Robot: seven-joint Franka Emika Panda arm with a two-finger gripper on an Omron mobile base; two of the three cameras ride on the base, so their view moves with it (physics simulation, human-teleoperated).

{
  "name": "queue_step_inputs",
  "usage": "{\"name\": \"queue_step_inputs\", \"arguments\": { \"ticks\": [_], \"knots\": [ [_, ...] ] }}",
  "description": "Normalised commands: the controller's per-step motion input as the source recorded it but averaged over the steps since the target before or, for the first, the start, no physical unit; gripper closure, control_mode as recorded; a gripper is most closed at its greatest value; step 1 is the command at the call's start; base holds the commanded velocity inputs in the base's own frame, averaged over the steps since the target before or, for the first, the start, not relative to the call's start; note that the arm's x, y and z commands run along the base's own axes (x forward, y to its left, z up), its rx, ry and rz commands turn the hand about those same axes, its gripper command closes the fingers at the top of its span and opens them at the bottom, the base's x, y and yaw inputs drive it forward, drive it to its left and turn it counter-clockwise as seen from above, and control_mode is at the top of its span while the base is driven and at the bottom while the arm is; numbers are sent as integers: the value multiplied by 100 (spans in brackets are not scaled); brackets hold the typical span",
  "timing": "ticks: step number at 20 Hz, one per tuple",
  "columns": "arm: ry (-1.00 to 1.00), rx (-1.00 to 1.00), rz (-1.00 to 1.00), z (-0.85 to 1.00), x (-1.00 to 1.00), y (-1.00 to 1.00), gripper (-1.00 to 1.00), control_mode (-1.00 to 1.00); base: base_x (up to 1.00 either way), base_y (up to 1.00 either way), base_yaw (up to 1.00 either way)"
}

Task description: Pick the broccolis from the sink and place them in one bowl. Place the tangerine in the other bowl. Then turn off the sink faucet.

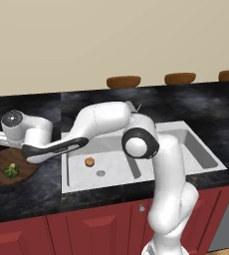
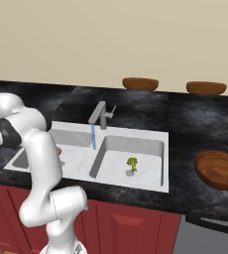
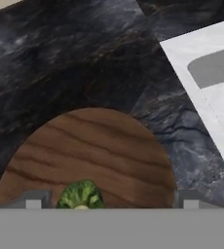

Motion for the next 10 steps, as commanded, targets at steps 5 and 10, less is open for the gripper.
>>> {"name": "queue_step_inputs", "arguments": {
  "ticks": [5,10],
  "knots": [
    [0,0,-7,34,-47,-100,-100,-100,0,0,0],
    [0,7,-12,58,-50,-100,-100,-100,0,0,0]
  ]
}}
